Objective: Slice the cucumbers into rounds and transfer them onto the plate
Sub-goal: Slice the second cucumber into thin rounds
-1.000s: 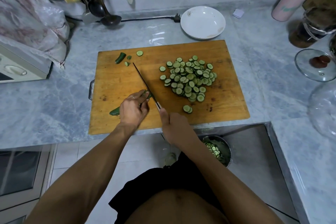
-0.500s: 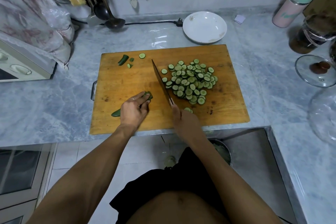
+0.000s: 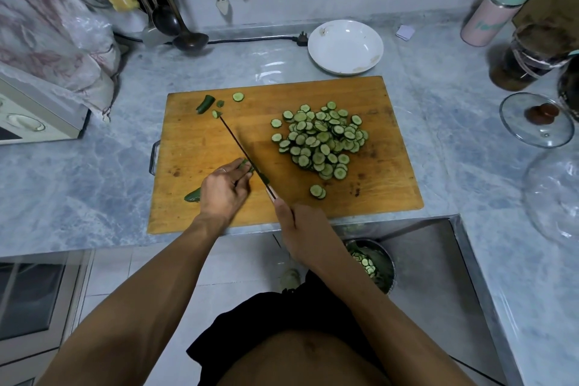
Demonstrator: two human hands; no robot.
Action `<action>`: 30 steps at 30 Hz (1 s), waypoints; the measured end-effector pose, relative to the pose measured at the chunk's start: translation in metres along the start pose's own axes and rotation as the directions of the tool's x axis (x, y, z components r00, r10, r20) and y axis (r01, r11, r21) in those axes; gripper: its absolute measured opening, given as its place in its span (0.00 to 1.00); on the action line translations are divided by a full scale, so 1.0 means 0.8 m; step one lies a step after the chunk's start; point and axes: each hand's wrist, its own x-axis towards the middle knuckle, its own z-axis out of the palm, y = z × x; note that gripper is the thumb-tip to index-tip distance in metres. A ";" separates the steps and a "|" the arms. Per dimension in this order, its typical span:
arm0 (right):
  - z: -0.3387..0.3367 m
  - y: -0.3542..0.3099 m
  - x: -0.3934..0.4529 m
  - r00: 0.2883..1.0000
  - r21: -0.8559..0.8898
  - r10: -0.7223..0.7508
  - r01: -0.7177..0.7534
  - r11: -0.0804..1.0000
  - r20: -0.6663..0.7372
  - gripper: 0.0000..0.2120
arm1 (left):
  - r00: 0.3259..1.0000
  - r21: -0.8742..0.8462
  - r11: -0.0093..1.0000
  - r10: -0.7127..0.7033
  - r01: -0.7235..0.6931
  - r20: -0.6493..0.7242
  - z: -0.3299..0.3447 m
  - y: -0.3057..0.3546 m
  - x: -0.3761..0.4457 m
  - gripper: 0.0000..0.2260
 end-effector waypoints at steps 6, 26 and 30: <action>-0.004 -0.001 0.011 0.999 -0.003 0.000 0.000 1.000 0.043 0.28 | 1.000 -0.004 1.000 -0.017 0.017 -0.003 0.005 0.000 -0.002 0.11; -0.011 0.021 0.048 0.993 0.018 0.106 -0.105 0.994 -0.061 0.30 | 0.999 -0.070 0.997 0.026 -0.029 -0.047 -0.002 0.000 -0.004 0.12; -0.021 0.027 0.051 0.990 0.004 0.130 -0.130 0.992 -0.050 0.29 | 0.999 -0.050 0.998 0.032 -0.033 -0.020 0.000 -0.002 -0.004 0.11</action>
